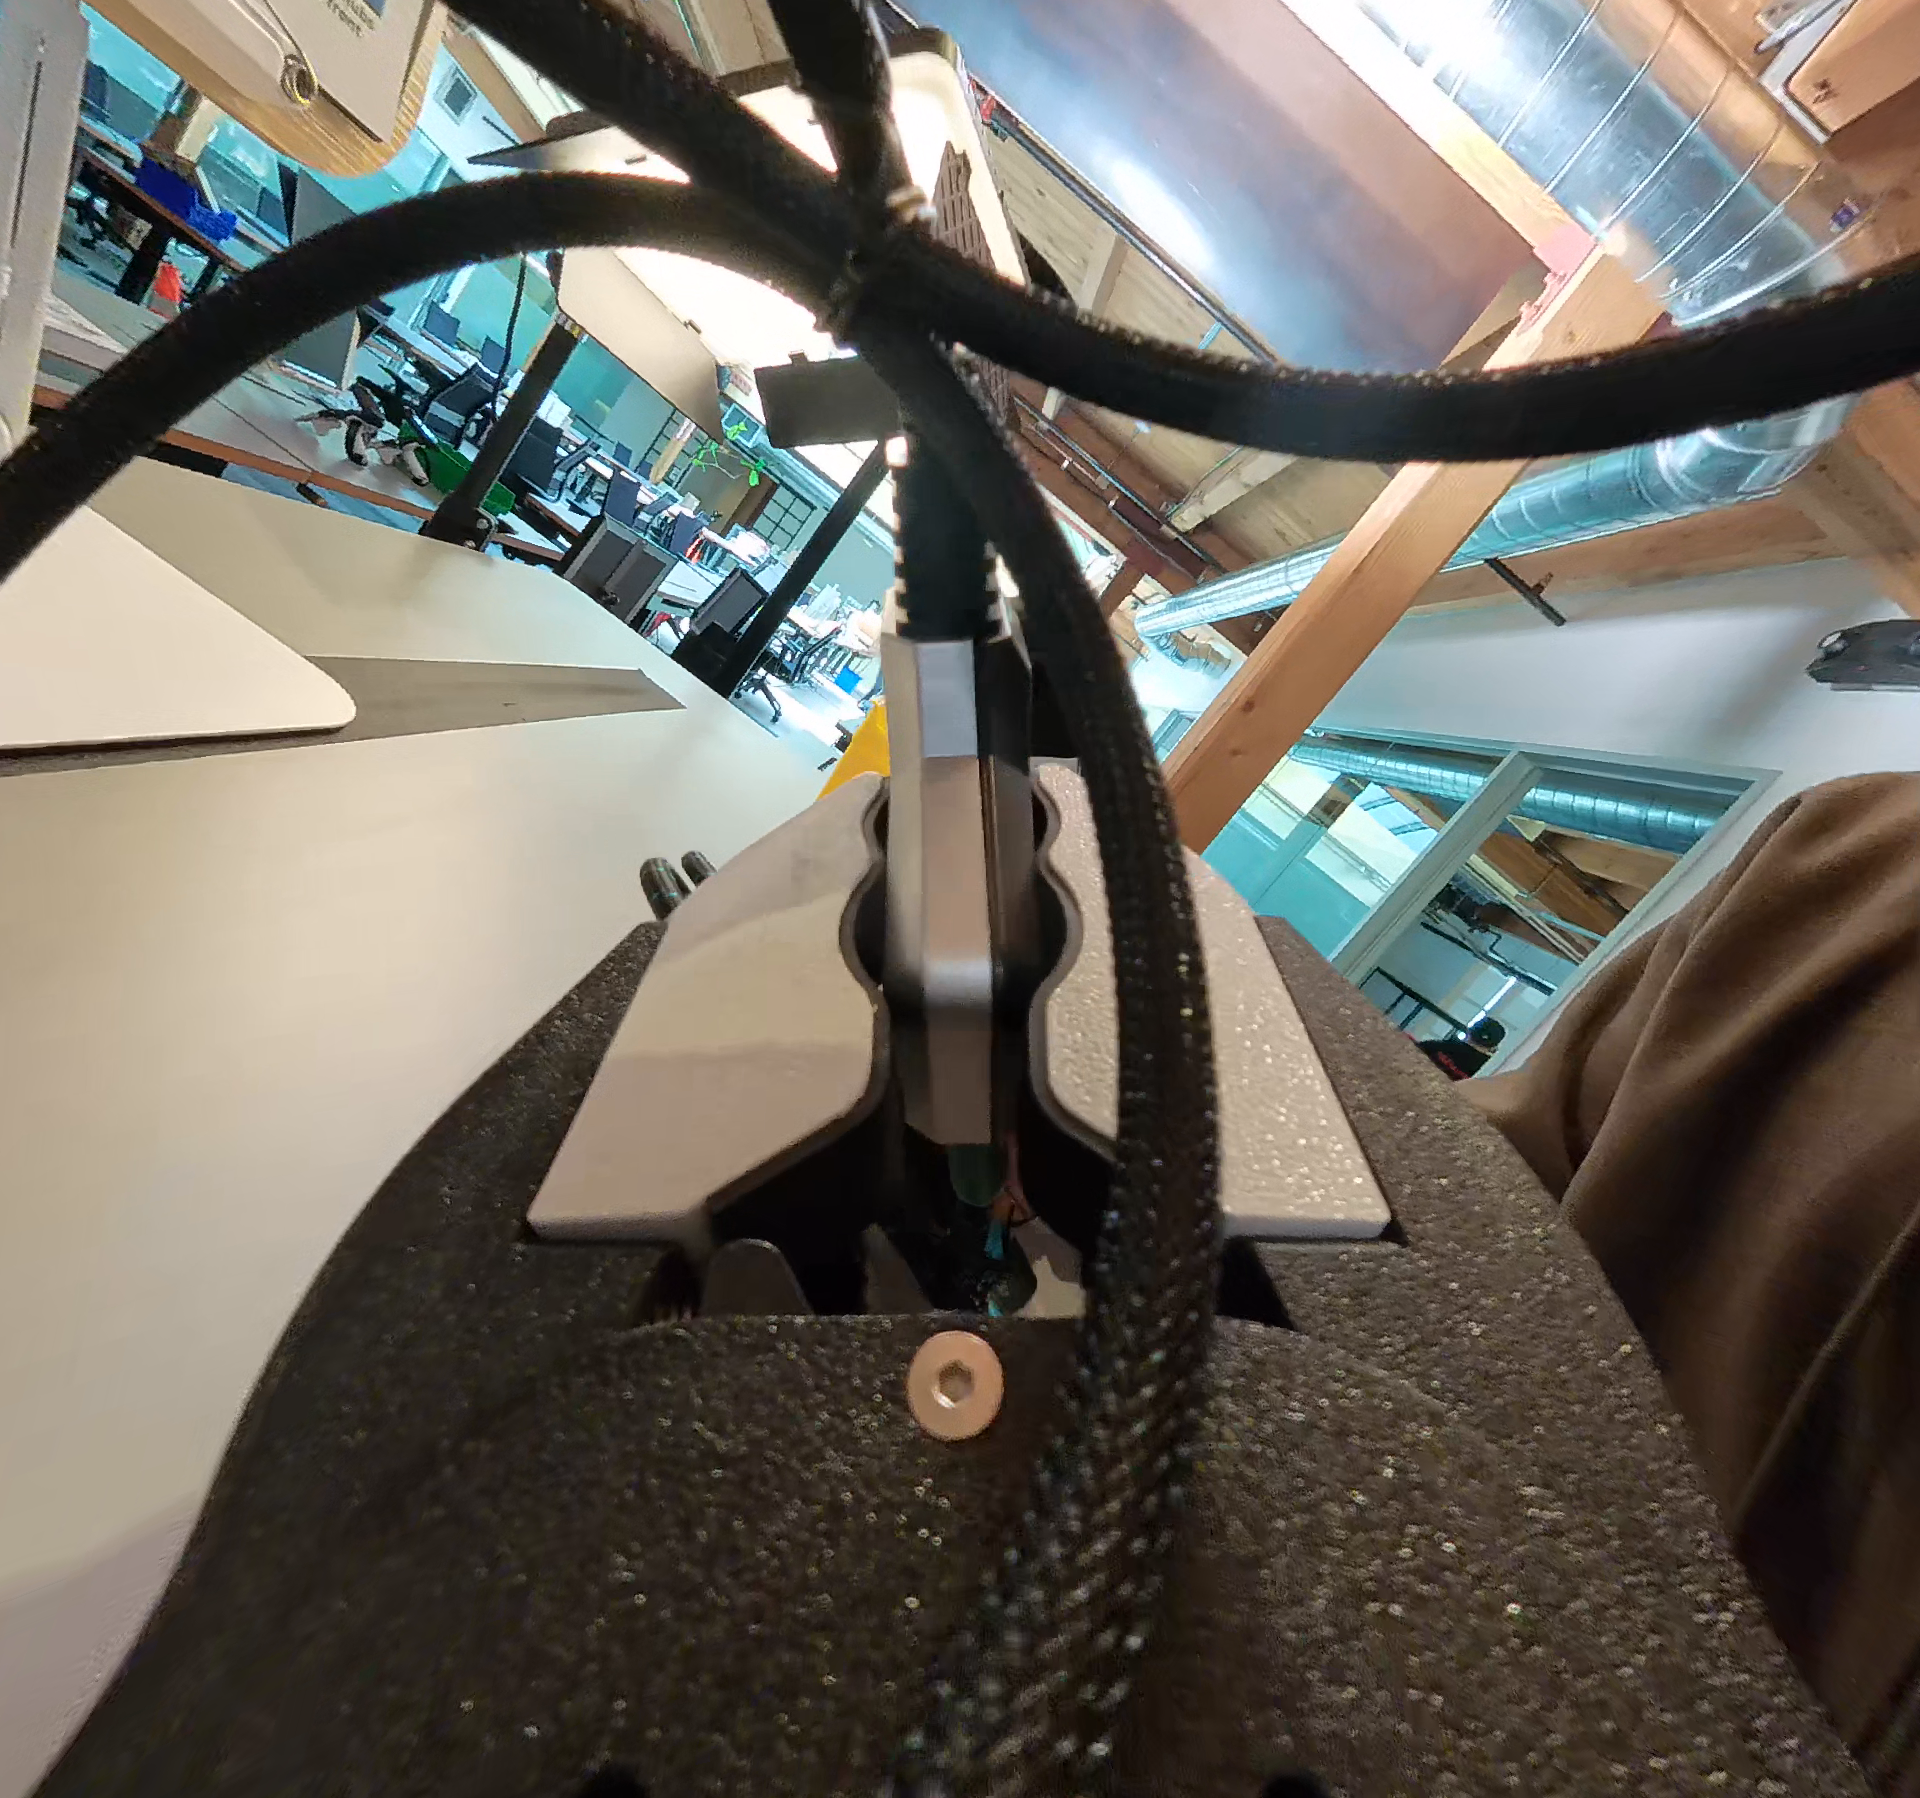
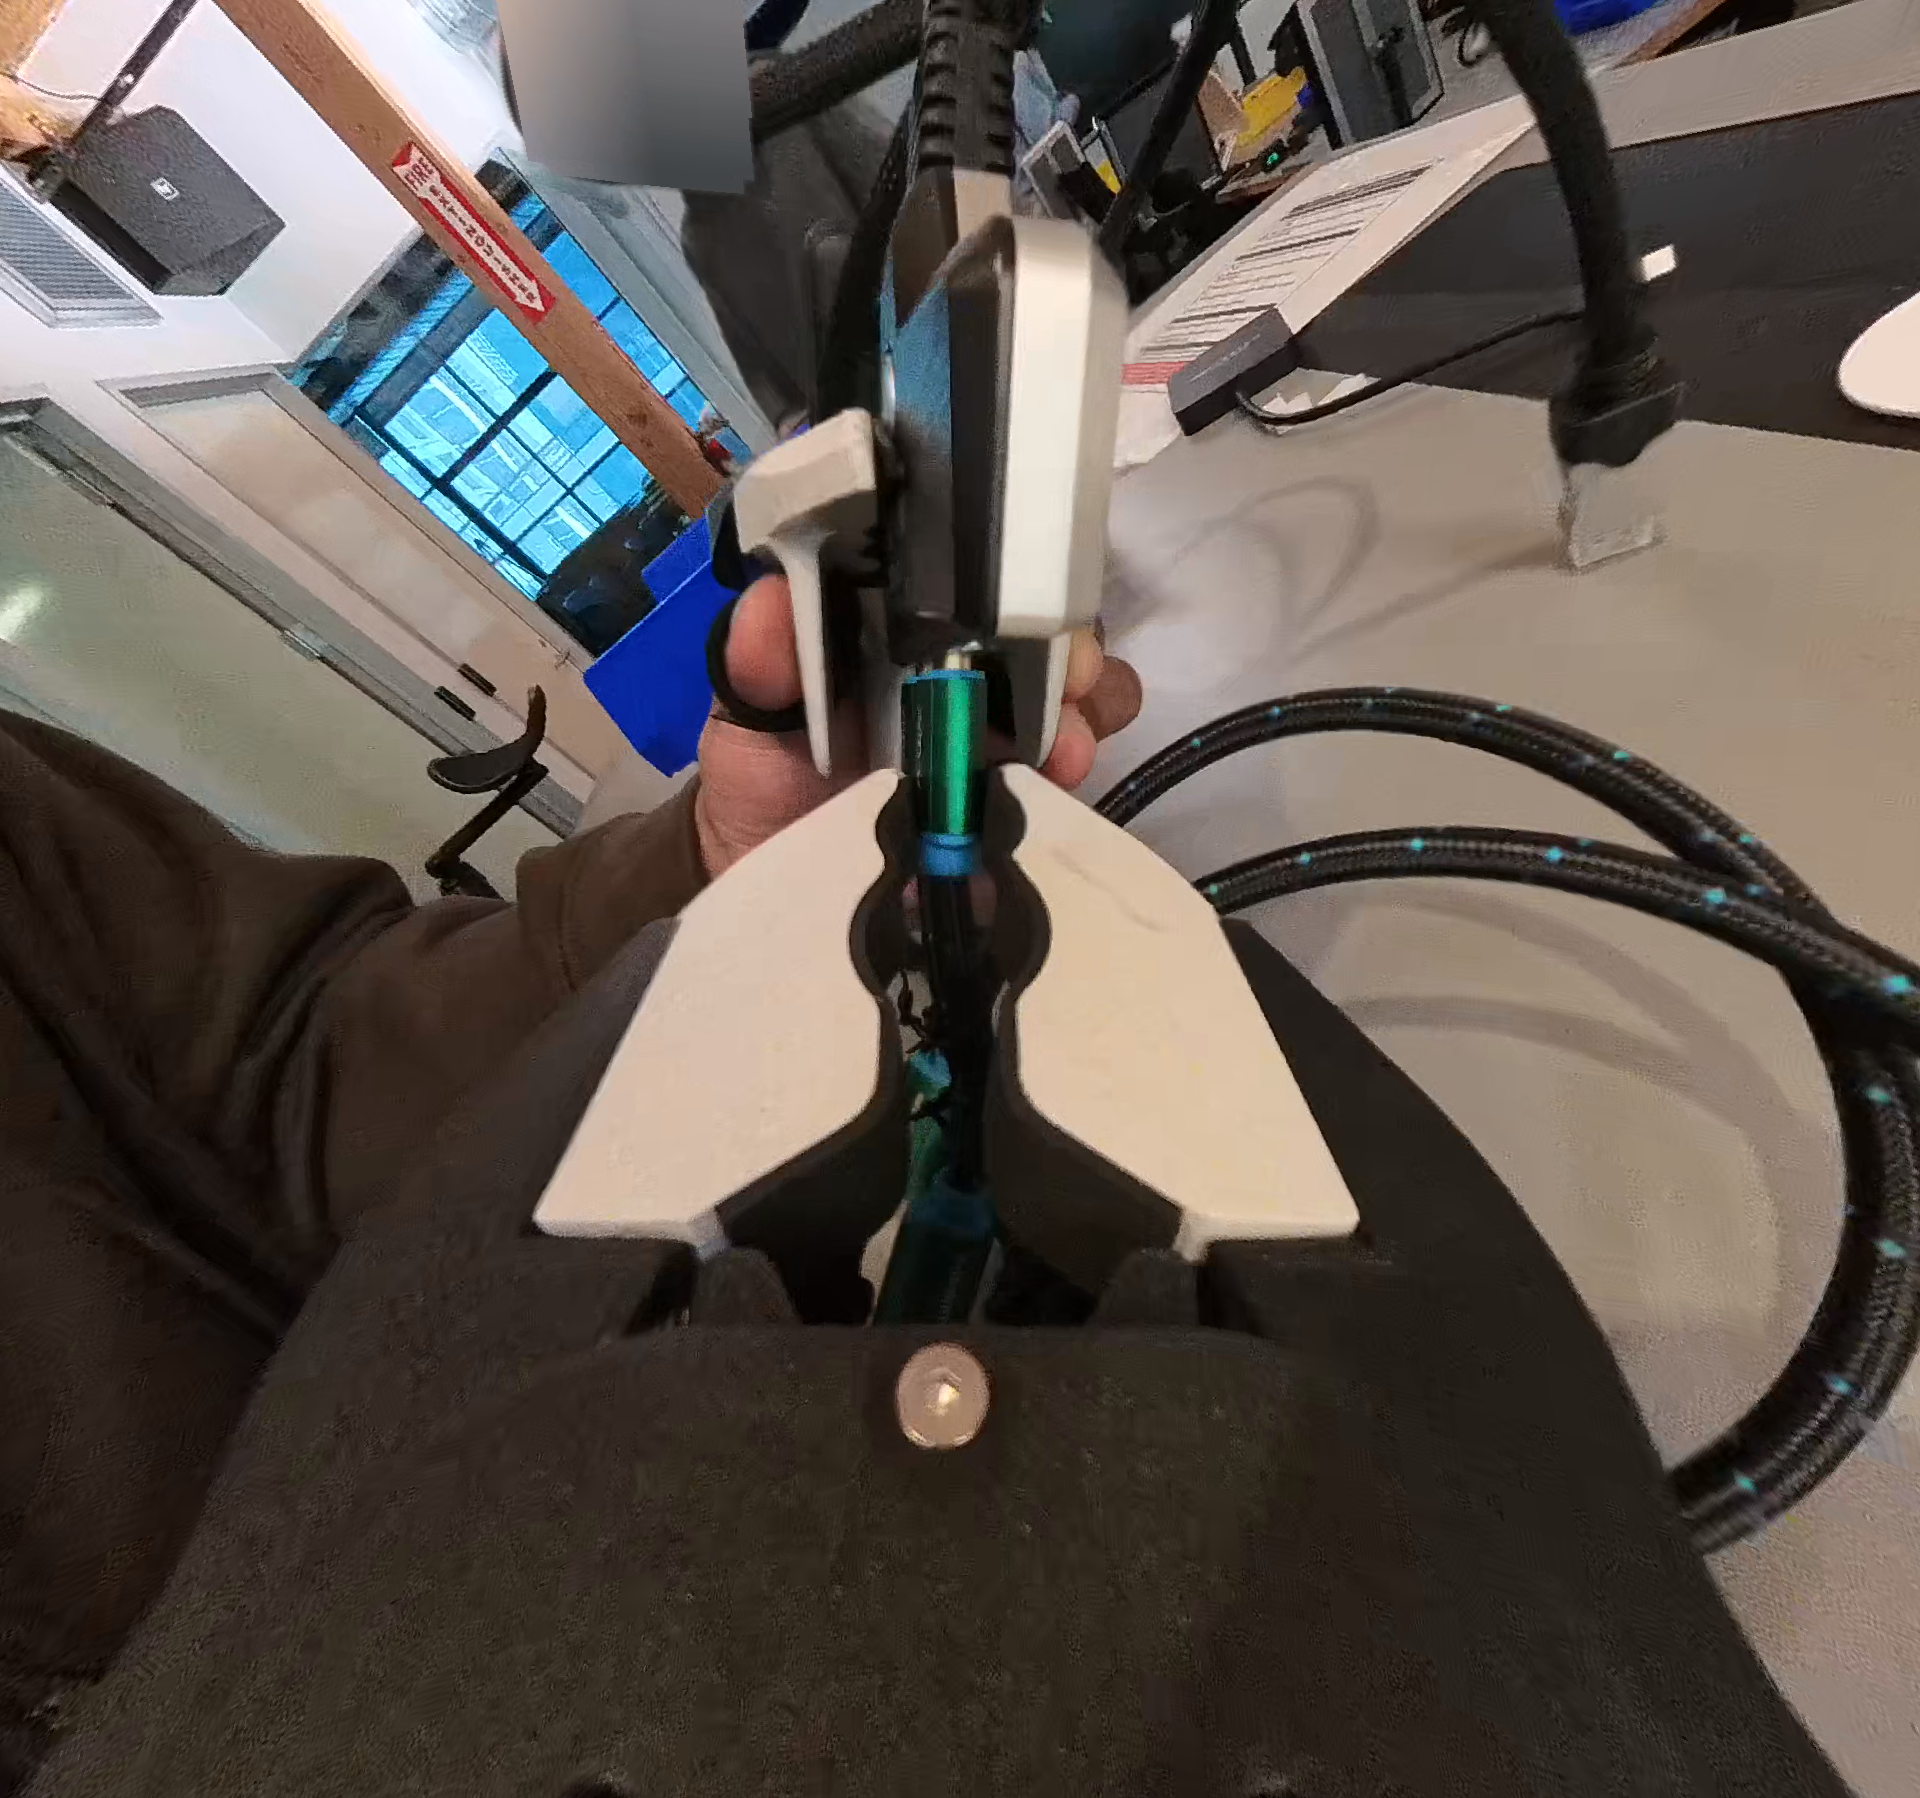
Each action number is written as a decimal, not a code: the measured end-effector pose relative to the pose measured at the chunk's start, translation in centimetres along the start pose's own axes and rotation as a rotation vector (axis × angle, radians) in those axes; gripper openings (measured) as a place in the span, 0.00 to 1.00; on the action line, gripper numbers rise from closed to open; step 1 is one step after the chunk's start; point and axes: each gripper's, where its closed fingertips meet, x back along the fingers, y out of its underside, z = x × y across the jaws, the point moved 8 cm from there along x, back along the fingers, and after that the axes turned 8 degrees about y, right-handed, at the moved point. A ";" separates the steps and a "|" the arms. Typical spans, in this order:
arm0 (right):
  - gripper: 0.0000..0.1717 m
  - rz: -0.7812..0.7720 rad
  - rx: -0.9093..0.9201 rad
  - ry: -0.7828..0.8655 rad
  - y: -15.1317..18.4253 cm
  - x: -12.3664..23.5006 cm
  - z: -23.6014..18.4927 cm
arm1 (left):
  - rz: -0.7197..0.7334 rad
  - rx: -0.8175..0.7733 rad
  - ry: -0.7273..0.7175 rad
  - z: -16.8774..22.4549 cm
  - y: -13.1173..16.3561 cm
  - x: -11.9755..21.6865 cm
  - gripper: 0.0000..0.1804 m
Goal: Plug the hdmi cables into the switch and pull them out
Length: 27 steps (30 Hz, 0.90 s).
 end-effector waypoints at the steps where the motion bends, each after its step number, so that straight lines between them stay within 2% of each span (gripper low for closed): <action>1: 0.07 0.001 -0.006 -0.001 0.0 -0.1 0.0 | 0.003 0.002 -0.003 0.0 0.0 0.1 0.09; 8: 0.07 0.028 -0.008 0.011 -0.2 0.1 -0.1 | 0.000 -0.012 -0.003 0.3 -0.1 0.0 0.11; 9: 0.07 0.032 -0.027 0.000 -0.2 0.0 -0.2 | 0.003 -0.009 0.000 0.3 -0.2 0.1 0.09; 13: 0.07 -0.027 -0.025 0.007 0.9 -0.5 -0.7 | 0.058 0.012 -0.006 0.2 -0.4 0.8 0.09; 14: 0.07 -0.059 -0.002 0.032 1.2 -0.2 -0.6 | 0.169 0.019 0.016 0.3 -1.5 1.9 0.09; 16: 0.07 0.004 -0.027 0.114 0.8 2.4 0.6 | 0.321 0.030 0.060 0.6 -3.9 5.6 0.09; 18: 0.07 0.119 -0.078 0.133 -0.1 5.4 1.9 | 0.383 -0.010 0.051 1.5 -5.7 9.0 0.09; 21: 0.07 0.113 -0.050 0.198 -0.3 6.0 2.6 | 0.280 -0.080 -0.080 2.0 -6.0 9.7 0.12; 22: 0.07 0.086 -0.019 0.220 -0.2 5.3 2.4 | 0.232 -0.074 -0.107 1.8 -5.7 9.1 0.10; 27: 0.07 0.023 0.056 0.317 0.1 3.6 2.1 | 0.020 -0.003 -0.221 -0.4 -2.8 5.2 0.13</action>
